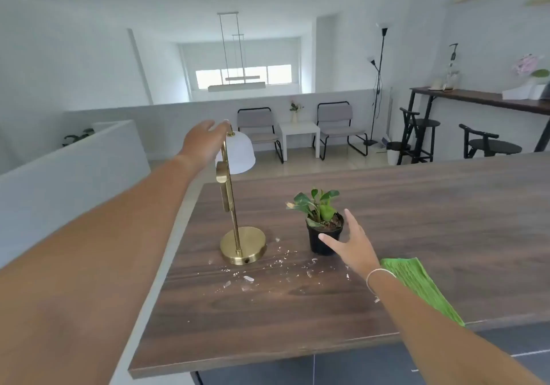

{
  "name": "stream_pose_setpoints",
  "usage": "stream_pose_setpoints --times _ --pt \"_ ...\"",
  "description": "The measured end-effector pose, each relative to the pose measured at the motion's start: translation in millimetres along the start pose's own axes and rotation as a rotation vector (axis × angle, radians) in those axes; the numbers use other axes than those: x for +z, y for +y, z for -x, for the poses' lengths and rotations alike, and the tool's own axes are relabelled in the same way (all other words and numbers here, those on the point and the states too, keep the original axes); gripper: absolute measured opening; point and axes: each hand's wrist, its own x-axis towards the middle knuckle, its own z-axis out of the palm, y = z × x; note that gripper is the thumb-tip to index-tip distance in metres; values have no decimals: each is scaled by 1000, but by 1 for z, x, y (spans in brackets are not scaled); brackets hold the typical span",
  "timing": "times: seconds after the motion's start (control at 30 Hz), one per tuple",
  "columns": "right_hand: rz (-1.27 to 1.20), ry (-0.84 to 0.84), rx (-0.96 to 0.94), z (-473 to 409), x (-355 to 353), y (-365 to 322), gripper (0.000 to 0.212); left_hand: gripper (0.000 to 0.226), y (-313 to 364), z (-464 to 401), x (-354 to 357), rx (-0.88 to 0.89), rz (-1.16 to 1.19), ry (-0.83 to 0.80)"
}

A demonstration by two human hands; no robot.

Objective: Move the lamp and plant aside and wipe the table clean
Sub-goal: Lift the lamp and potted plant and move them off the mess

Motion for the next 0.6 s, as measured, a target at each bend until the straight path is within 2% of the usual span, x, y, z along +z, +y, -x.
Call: stream_pose_setpoints --times 0.13,0.23,0.3,0.6 --pt "-17 -54 -1 -20 2 12 98 38 3 0 14 -50 115 -66" --pt "-7 -97 5 -34 5 18 102 42 3 -6 20 -58 159 -78" --pt "-25 -101 2 -39 6 21 104 35 3 -9 23 -84 222 -71" --pt "-134 -30 18 -41 15 26 100 26 5 -15 29 -178 434 36"
